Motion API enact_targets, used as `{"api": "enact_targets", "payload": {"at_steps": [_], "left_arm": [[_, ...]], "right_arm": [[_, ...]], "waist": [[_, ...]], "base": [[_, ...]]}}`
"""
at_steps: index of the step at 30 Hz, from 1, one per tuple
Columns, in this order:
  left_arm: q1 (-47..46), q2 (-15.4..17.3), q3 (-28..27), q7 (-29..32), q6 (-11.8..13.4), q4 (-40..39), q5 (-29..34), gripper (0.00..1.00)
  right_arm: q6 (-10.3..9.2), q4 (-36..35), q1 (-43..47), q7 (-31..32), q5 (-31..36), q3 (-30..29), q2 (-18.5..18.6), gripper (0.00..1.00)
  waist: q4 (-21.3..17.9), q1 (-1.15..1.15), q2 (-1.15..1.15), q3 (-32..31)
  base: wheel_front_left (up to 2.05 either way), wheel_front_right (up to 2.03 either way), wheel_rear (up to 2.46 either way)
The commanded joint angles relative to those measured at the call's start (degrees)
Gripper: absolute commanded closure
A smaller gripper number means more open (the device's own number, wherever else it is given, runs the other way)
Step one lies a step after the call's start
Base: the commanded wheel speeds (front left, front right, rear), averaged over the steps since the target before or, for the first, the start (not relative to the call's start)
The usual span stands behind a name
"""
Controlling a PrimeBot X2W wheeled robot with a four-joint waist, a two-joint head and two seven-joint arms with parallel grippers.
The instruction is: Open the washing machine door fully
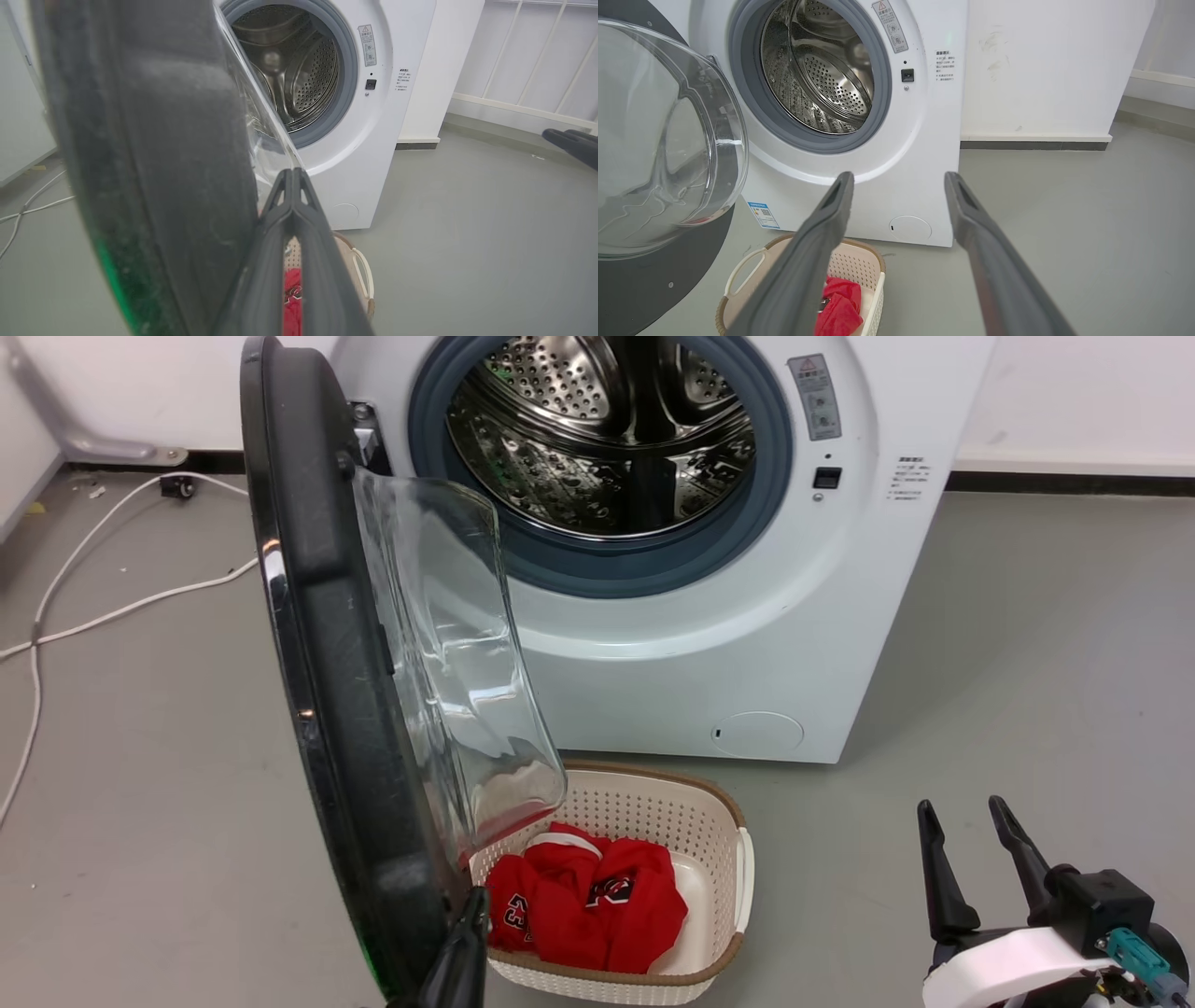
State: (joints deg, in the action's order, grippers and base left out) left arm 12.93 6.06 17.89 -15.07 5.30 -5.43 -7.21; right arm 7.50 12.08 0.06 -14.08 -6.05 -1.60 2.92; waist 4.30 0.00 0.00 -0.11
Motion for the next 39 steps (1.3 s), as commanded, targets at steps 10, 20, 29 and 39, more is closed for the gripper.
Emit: {"api": "enact_targets", "payload": {"at_steps": [10, 20, 29, 39], "left_arm": [[4.8, 0.4, -8.7, -0.1, 3.2, -3.4, 0.3, 1.0], [0.6, 1.8, -22.2, -0.1, 0.8, -1.1, -3.8, 1.0], [-8.2, 7.2, -34.4, -0.1, -2.1, 5.9, -5.5, 1.0], [-16.9, 12.4, -41.2, -0.1, -4.2, 16.6, -4.2, 1.0]], "right_arm": [[-0.02, -1.2, 0.2, 1.3, 0.9, -0.2, -0.1, 0.0], [-0.02, -2.8, -0.3, 2.5, 1.1, 0.1, -0.1, 0.0], [-0.02, -5.6, -1.9, 2.8, 1.6, -0.5, -0.1, 0.0], [-0.02, -7.6, -3.1, 2.9, 1.4, -0.3, -0.1, 0.0]], "waist": [[2.7, 0.0, 0.0, 0.4], [3.3, 0.0, 0.0, 1.6], [2.4, 0.0, 0.0, 4.6], [1.3, 0.0, 0.0, 6.4]], "base": [[0.0, 0.0, 0.0], [0.0, 0.0, 0.0], [0.0, 0.0, 0.0], [0.0, 0.0, 0.0]]}}
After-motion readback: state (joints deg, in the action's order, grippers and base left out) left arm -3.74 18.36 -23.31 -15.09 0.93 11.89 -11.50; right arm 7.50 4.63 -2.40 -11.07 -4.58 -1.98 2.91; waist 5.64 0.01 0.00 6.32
